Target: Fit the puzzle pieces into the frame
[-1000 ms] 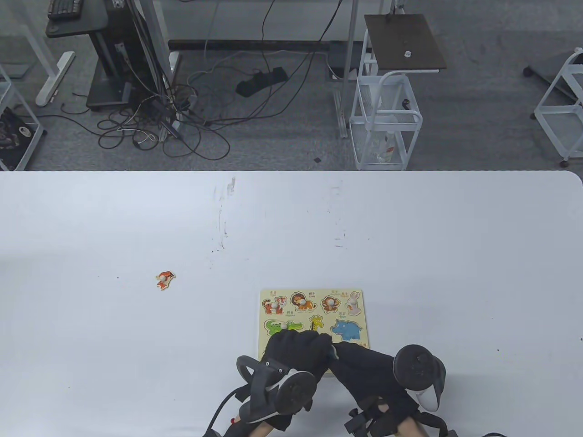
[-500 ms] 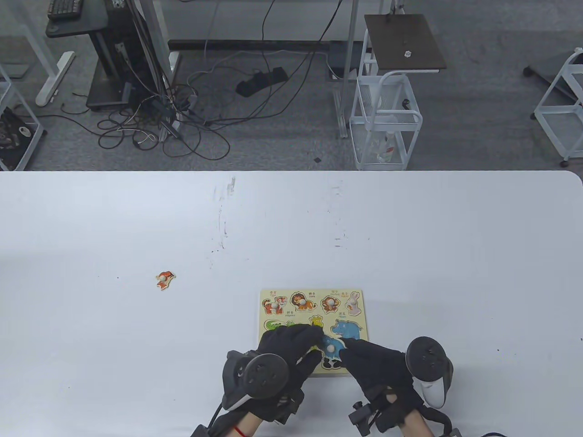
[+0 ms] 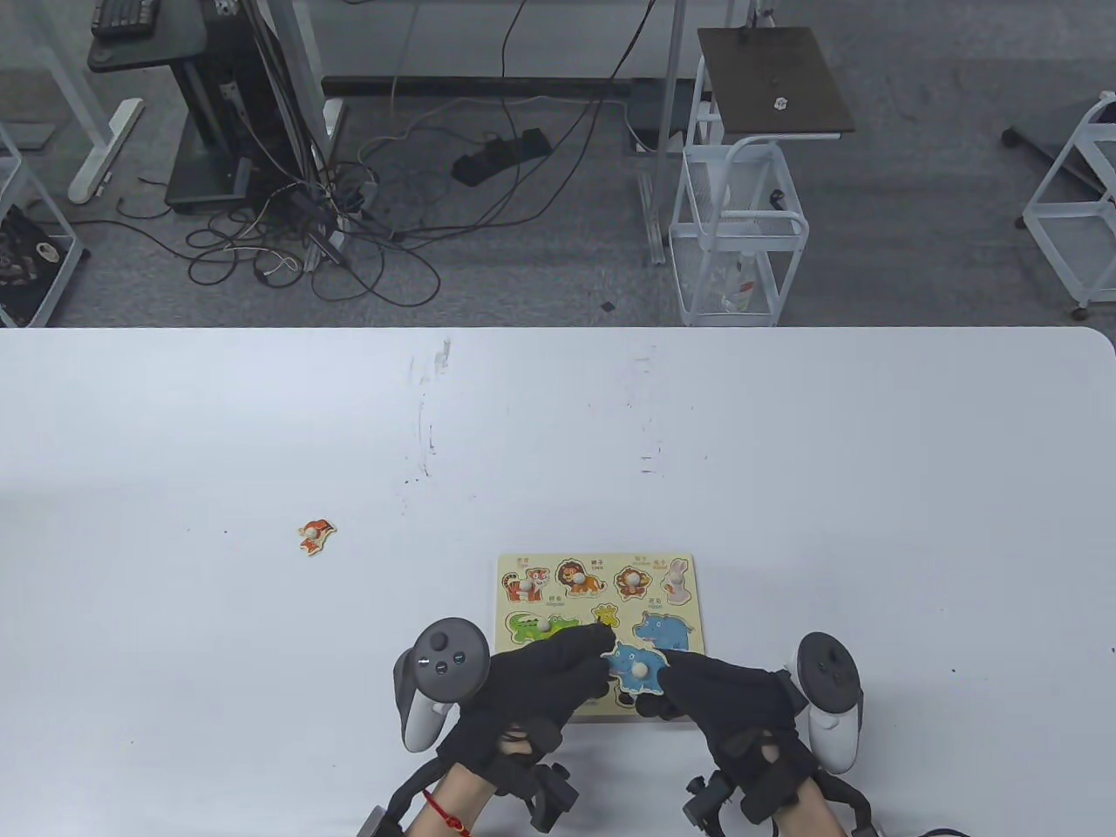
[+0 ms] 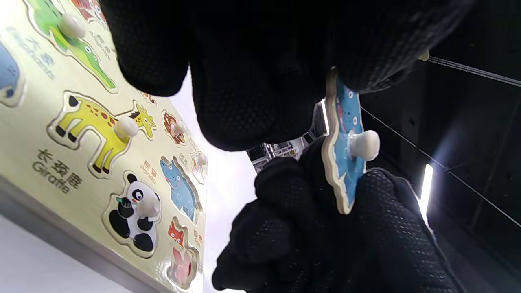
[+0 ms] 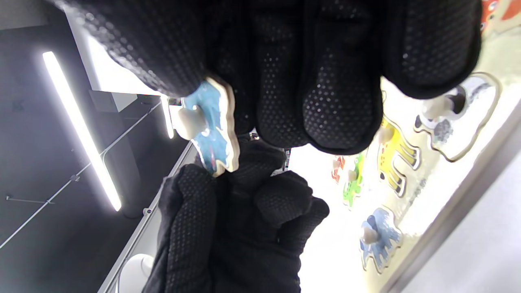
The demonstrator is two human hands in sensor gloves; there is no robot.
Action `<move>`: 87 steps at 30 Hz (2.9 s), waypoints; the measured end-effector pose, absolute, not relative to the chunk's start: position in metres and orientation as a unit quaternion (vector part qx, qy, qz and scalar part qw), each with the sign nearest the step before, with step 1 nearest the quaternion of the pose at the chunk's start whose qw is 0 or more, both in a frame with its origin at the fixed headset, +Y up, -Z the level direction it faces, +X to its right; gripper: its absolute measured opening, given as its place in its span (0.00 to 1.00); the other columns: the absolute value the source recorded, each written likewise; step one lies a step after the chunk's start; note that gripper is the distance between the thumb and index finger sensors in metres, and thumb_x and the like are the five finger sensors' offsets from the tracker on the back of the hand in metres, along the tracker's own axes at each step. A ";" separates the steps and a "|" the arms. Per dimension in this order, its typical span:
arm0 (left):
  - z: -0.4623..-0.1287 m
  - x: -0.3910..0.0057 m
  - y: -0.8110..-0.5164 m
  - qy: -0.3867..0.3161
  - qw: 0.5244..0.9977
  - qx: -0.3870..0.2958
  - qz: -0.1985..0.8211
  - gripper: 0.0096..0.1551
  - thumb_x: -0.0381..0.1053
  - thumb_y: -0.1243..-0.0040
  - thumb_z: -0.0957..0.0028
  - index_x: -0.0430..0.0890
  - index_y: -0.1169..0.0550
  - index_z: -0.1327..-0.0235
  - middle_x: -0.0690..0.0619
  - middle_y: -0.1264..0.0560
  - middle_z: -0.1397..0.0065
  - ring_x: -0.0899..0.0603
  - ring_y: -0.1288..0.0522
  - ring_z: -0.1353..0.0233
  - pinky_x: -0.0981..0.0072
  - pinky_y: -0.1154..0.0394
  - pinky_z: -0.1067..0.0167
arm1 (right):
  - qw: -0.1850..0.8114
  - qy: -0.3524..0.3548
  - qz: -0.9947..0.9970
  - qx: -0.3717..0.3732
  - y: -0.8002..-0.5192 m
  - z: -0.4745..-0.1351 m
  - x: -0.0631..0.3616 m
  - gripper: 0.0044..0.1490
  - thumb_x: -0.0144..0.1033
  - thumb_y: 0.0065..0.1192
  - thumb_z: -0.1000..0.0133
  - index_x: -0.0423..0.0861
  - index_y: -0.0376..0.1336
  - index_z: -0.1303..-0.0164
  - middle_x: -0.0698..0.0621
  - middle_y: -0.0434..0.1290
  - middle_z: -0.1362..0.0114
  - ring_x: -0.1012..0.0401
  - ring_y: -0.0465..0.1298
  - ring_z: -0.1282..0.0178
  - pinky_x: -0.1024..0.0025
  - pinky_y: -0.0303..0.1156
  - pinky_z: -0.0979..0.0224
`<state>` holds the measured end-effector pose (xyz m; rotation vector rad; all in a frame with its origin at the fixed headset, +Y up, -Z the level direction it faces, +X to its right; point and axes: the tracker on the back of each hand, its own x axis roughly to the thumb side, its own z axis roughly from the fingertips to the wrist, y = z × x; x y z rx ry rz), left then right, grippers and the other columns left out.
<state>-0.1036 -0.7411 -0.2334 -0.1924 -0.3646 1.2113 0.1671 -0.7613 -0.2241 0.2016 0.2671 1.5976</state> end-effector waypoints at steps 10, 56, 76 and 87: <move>-0.233 -0.105 -0.741 -0.158 0.819 -0.070 0.547 0.24 0.57 0.32 0.52 0.51 0.16 0.44 0.53 0.10 0.49 0.51 0.09 0.54 0.53 0.18 0.42 | 0.653 0.104 0.745 0.085 -0.757 -0.221 0.166 0.31 0.49 0.69 0.51 0.41 0.77 0.47 0.42 0.80 0.41 0.42 0.84 0.50 0.39 0.74 0.44; -0.241 -0.132 -0.733 -0.147 0.898 -0.013 0.415 0.33 0.62 0.37 0.51 0.53 0.23 0.33 0.48 0.19 0.32 0.44 0.15 0.37 0.48 0.26 0.32 | 0.088 -0.174 0.959 0.206 -0.671 -0.224 0.079 0.31 0.45 0.84 0.62 0.42 0.80 0.53 0.43 0.81 0.47 0.47 0.82 0.58 0.40 0.74 0.42; -0.237 -0.130 -0.732 -0.124 0.958 0.058 0.252 0.34 0.64 0.39 0.51 0.57 0.26 0.29 0.45 0.28 0.22 0.37 0.26 0.24 0.43 0.36 0.25 | -0.068 -0.016 0.984 0.166 -0.719 -0.279 0.105 0.30 0.45 0.84 0.62 0.44 0.80 0.52 0.45 0.82 0.46 0.47 0.82 0.57 0.41 0.74 0.41; -0.237 -0.129 -0.733 -0.130 0.957 0.053 0.253 0.34 0.63 0.39 0.51 0.56 0.25 0.29 0.44 0.27 0.23 0.36 0.24 0.26 0.42 0.35 0.26 | -0.096 -0.005 0.980 0.173 -0.730 -0.285 0.094 0.30 0.45 0.84 0.62 0.44 0.80 0.52 0.45 0.82 0.46 0.48 0.83 0.57 0.41 0.74 0.41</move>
